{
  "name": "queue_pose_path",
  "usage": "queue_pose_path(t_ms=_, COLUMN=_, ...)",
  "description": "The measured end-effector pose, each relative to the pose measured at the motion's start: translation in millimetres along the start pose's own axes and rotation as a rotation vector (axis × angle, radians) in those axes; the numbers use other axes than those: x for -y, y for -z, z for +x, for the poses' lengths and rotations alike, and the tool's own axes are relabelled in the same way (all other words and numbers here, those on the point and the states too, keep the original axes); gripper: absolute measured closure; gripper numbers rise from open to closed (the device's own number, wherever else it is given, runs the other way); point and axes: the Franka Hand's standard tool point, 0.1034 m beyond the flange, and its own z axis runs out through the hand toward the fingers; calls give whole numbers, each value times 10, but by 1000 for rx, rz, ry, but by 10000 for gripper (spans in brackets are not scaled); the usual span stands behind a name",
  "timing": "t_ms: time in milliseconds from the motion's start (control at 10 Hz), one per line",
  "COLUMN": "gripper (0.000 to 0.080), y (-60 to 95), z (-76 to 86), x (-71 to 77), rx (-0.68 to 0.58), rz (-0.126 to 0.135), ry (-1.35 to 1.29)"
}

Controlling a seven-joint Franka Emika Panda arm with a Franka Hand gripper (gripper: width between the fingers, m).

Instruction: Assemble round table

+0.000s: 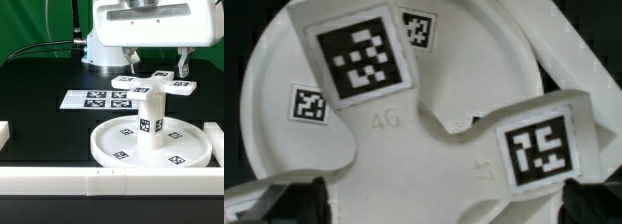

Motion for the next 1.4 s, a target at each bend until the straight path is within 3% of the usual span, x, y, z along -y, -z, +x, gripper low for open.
queue_pose_path(t_ms=400, gripper=151, y=-8, z=3, x=-10, rx=-1, rz=-7, ry=323)
queue_pose_path(t_ms=800, gripper=151, y=-13, z=23, x=15, rx=-9, rz=-56, ry=778)
queue_pose_path(t_ms=1200, gripper=151, y=-42, z=27, x=-28, rx=2, rz=-61, ry=1000)
queue_pose_path(t_ms=1400, gripper=151, y=-67, z=19, x=-55, rx=-1, rz=-57, ry=950)
